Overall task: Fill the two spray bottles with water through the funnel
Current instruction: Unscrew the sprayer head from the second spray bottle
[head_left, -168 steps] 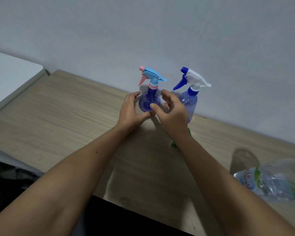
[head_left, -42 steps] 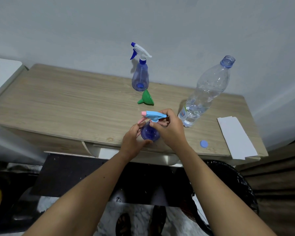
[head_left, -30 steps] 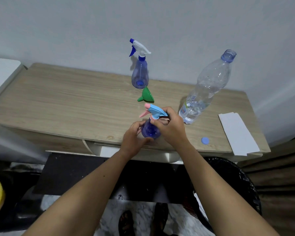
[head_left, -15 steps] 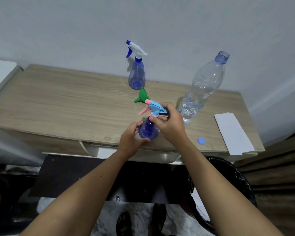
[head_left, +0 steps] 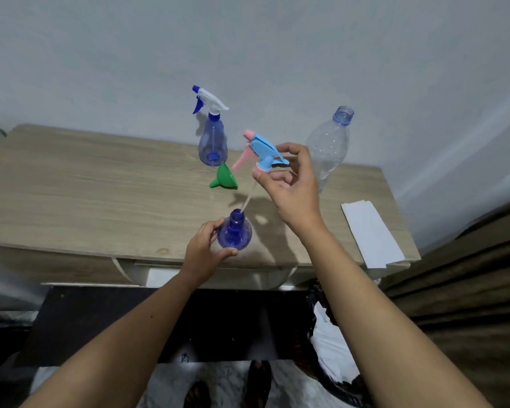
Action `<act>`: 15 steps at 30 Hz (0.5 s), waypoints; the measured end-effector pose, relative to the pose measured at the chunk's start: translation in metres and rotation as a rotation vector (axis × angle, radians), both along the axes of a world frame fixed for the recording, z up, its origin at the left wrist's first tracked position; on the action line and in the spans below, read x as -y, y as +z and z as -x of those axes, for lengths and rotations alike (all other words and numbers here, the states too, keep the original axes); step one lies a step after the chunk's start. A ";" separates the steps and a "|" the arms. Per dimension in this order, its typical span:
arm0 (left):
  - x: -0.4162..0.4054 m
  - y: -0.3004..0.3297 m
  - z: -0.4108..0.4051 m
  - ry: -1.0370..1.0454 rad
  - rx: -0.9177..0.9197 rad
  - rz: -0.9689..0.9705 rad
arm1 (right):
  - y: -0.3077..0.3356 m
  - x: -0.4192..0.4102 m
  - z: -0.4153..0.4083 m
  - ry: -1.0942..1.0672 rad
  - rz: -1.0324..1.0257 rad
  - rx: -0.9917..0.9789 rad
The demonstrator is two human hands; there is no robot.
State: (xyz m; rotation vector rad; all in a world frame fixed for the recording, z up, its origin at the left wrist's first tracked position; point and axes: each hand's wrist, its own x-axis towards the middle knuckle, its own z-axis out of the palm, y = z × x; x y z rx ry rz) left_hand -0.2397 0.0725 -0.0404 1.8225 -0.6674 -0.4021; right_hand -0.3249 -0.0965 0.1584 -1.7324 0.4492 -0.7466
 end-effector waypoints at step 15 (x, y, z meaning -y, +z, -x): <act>-0.001 0.001 -0.001 0.001 -0.066 -0.020 | -0.057 0.030 0.028 -0.139 -0.012 -0.153</act>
